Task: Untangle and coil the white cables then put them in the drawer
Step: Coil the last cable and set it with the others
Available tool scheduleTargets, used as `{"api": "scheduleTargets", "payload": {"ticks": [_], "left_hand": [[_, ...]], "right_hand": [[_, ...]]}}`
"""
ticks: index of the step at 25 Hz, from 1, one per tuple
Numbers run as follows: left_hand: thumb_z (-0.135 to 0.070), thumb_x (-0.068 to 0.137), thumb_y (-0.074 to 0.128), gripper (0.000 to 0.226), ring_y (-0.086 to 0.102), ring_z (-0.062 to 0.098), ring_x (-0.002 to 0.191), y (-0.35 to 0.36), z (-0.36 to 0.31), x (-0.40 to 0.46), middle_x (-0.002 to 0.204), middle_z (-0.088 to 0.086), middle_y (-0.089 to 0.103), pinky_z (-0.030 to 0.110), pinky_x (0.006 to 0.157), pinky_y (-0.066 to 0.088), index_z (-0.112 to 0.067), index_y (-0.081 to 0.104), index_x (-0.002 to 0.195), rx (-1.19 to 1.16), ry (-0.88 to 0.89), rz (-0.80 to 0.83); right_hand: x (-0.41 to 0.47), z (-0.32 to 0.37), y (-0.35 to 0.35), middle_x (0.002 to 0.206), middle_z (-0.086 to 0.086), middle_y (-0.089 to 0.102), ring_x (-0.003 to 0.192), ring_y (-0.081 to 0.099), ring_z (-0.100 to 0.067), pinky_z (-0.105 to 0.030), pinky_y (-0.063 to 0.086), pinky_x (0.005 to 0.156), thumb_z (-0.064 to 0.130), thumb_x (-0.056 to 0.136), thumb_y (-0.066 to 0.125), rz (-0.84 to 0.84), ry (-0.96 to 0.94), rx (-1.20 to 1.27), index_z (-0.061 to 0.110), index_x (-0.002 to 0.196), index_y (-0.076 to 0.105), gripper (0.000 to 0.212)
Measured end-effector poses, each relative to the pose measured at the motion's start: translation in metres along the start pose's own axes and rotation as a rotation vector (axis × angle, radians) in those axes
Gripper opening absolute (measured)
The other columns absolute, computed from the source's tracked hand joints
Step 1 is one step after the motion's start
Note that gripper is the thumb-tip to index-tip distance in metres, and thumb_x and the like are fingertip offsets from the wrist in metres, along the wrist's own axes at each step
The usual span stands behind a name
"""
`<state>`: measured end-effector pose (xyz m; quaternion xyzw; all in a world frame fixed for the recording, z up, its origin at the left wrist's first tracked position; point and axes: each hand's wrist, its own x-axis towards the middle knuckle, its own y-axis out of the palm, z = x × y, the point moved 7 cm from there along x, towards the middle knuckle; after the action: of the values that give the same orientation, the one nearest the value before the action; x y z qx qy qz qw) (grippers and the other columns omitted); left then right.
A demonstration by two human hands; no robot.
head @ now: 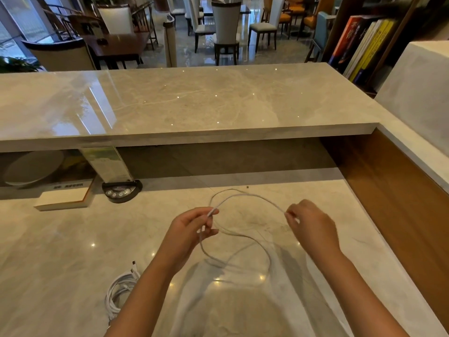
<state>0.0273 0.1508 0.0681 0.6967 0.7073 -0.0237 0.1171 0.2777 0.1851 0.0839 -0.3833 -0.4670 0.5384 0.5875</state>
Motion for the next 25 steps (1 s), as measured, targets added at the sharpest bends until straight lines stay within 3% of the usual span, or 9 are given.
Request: {"api": "scheduleTargets", "payload": {"ticks": [3,6,9,11,14,19,21,23,25], "left_hand": [[-0.002,0.088,0.056,0.027,0.058,0.005,0.060,0.025,-0.018,0.000,0.067,-0.007,0.068,0.018,0.059,0.052,-0.022,0.072,0.093,0.152,0.133,-0.040],[-0.004,0.084,0.063,0.030,0.060,-0.001,0.066,0.042,-0.020,0.002,0.075,-0.012,0.072,0.015,0.054,0.046,-0.032,0.074,0.084,0.313,0.235,0.009],[-0.014,0.091,0.056,0.034,0.059,-0.005,0.079,0.053,-0.016,-0.002,0.085,-0.017,0.069,0.012,0.064,0.044,-0.046,0.067,0.090,0.534,0.271,0.126],[-0.018,0.092,0.054,0.031,0.056,-0.001,0.087,0.062,-0.016,-0.009,0.094,-0.013,0.066,0.015,0.070,0.045,-0.047,0.062,0.099,0.661,0.323,0.215],[-0.021,0.092,0.053,0.023,0.056,0.006,0.088,0.065,-0.022,-0.011,0.095,-0.004,0.067,0.019,0.073,0.045,-0.032,0.067,0.108,0.779,0.444,0.196],[-0.021,0.095,0.048,0.020,0.055,0.007,0.086,0.073,-0.023,-0.007,0.095,-0.004,0.063,0.024,0.075,0.046,-0.019,0.065,0.106,0.980,0.467,0.239],[-0.023,0.095,0.049,0.019,0.056,0.005,0.083,0.080,-0.022,-0.010,0.089,-0.008,0.061,0.021,0.073,0.046,-0.022,0.066,0.102,0.920,0.437,0.292],[-0.021,0.093,0.052,0.019,0.059,0.005,0.075,0.079,-0.021,-0.012,0.082,-0.008,0.064,0.019,0.069,0.048,-0.028,0.069,0.088,0.717,0.315,0.307],[-0.019,0.092,0.055,0.020,0.060,0.005,0.068,0.074,-0.018,-0.010,0.083,-0.007,0.070,0.024,0.068,0.051,-0.022,0.071,0.081,0.597,0.187,0.306]], "right_hand": [[-0.014,0.046,0.014,0.111,-0.007,0.056,0.098,0.057,-0.023,-0.023,0.040,0.077,0.010,0.090,0.047,0.295,-0.200,0.153,0.014,0.119,0.061,0.032],[-0.026,0.089,-0.001,0.108,0.001,0.061,0.097,0.056,-0.013,-0.018,0.038,0.076,0.016,0.093,0.047,0.409,-0.409,0.292,0.023,0.119,0.061,0.031],[-0.021,0.088,-0.021,0.092,0.004,0.066,0.076,0.059,-0.008,-0.017,0.044,0.065,0.021,0.089,0.058,0.335,-0.297,0.444,0.030,0.096,0.057,0.011],[-0.019,0.082,-0.027,0.078,0.004,0.066,0.060,0.059,-0.007,-0.018,0.047,0.059,0.021,0.085,0.064,0.283,-0.232,0.554,0.035,0.082,0.047,0.022],[-0.019,0.082,-0.032,0.064,0.012,0.057,0.055,0.053,-0.005,-0.017,0.043,0.054,0.025,0.082,0.068,0.195,-0.237,0.595,0.034,0.073,0.045,0.026],[-0.020,0.079,-0.043,0.056,0.017,0.049,0.051,0.048,-0.006,-0.016,0.038,0.051,0.031,0.080,0.070,-0.030,-0.233,0.550,0.027,0.072,0.050,0.021],[-0.018,0.076,-0.049,0.055,0.013,0.053,0.052,0.055,-0.008,-0.019,0.043,0.051,0.030,0.080,0.069,-0.079,-0.189,0.627,0.025,0.070,0.052,0.020],[-0.016,0.073,-0.051,0.056,0.008,0.057,0.055,0.061,-0.009,-0.023,0.048,0.053,0.031,0.081,0.067,-0.093,-0.141,0.679,0.021,0.069,0.054,0.021],[-0.011,0.063,-0.048,0.054,0.004,0.060,0.053,0.061,-0.008,-0.023,0.051,0.054,0.028,0.082,0.066,-0.098,-0.055,0.764,0.015,0.068,0.056,0.022]]}}
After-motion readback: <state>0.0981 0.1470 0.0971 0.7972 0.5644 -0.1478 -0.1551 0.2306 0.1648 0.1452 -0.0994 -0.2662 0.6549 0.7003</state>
